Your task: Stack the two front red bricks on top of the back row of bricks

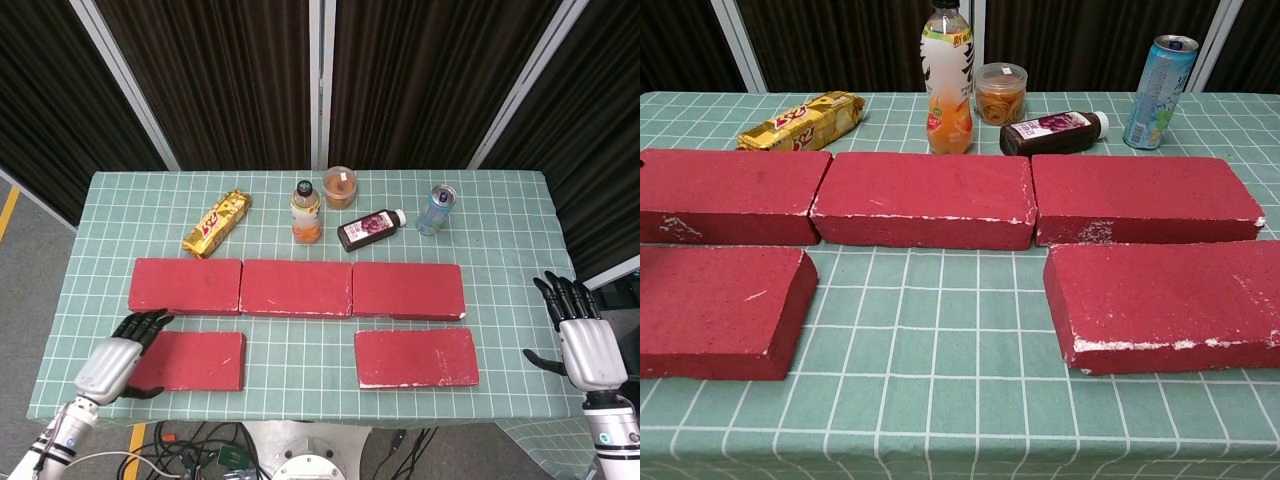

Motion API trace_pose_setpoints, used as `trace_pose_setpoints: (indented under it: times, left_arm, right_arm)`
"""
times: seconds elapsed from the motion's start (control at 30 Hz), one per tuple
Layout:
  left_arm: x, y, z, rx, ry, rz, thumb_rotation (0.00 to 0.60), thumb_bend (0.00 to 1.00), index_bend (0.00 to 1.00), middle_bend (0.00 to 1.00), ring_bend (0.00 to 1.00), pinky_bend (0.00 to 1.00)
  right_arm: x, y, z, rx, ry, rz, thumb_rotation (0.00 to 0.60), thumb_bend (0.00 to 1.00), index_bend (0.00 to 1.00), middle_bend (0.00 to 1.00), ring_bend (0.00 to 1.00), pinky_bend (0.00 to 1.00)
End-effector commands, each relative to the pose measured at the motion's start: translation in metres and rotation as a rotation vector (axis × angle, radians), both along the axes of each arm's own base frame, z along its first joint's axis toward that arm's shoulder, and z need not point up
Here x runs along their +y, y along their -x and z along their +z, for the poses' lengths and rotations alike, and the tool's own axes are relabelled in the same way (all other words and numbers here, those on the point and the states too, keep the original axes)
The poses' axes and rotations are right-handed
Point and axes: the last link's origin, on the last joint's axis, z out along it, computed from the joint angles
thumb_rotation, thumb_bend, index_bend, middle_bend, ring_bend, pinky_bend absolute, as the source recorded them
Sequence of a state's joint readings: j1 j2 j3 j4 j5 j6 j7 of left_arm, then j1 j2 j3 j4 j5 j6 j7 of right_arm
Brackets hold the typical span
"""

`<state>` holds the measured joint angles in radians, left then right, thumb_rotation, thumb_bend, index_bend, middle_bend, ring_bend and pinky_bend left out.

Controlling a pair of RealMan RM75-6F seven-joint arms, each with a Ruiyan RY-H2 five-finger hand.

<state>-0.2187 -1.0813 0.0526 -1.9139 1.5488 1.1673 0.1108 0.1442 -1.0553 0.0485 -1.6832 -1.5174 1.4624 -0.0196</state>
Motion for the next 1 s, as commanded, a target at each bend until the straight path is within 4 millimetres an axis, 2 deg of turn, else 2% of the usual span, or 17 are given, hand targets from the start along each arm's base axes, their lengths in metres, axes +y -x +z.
trace_pose_setpoints:
  times: [0.03, 0.27, 0.6, 1.0]
  left_arm:
    - [0.000, -0.017, -0.020, 0.007, 0.082, 0.022, 0.600, 0.00, 0.02, 0.00, 0.00, 0.00]
    - [0.000, -0.031, -0.040, 0.033, 0.115, 0.043, 0.600, 0.00, 0.02, 0.00, 0.00, 0.00]
    - [0.003, -0.040, -0.061, 0.049, 0.128, 0.048, 0.600, 0.00, 0.02, 0.00, 0.00, 0.00]
    - [0.015, -0.037, -0.070, 0.053, 0.129, 0.085, 0.600, 0.00, 0.01, 0.00, 0.00, 0.00]
  right_arm:
    - [-0.004, -0.001, 0.004, 0.000, 0.006, 0.004, 0.600, 0.00, 0.00, 0.00, 0.00, 0.00]
    - [-0.010, -0.003, 0.003, -0.010, 0.001, 0.003, 0.600, 0.00, 0.00, 0.00, 0.00, 0.00]
    - [-0.014, -0.002, -0.002, -0.010, -0.012, -0.006, 0.600, 0.00, 0.00, 0.00, 0.00, 0.00]
    - [-0.013, 0.003, -0.005, -0.013, -0.013, -0.021, 0.600, 0.00, 0.00, 0.00, 0.00, 0.00]
